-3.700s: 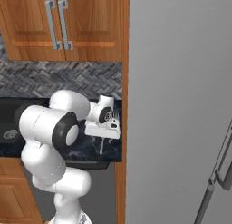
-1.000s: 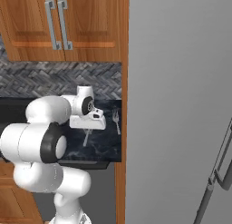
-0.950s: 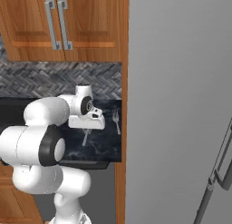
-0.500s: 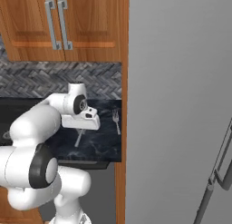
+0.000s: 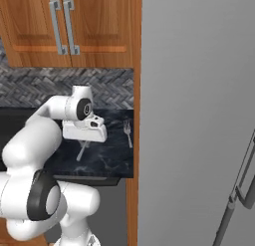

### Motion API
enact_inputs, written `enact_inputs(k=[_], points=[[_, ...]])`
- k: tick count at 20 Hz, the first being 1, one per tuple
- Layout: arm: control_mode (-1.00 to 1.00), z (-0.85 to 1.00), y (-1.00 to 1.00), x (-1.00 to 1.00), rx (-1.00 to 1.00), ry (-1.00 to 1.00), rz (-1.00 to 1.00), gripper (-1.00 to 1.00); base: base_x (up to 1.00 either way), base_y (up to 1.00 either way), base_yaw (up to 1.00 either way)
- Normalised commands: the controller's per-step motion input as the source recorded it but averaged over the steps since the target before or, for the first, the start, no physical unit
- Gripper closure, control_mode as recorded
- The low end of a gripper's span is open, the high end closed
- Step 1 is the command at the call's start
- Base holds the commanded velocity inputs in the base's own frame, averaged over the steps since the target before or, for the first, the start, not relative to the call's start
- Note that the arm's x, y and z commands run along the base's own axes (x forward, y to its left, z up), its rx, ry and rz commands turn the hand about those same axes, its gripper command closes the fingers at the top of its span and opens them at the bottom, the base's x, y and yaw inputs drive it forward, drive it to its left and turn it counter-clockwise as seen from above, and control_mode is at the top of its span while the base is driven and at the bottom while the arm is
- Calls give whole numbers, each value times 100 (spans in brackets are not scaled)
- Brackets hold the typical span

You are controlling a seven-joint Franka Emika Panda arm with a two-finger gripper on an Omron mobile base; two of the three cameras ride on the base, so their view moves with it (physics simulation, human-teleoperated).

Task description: Organize the utensils by type. Pick up the wooden spoons from the counter and place them in the open cabinet. Then pick up the metallic utensils from the counter and place them in the open drawer.

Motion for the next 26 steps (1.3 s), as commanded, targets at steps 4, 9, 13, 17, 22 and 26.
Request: enact_inputs(k=[4,9,13,17,22,26], points=[[100,0,0,0,0,0,0,100,0,0,-2],[100,0,0,0,0,0,0,100,-42,5,16],[100,0,0,0,0,0,0,100,-47,25,60],[100,0,0,0,0,0,0,100,-33,32,84],[100,0,0,0,0,0,0,100,-9,32,98],[100,0,0,0,0,0,0,100,11,28,95]])
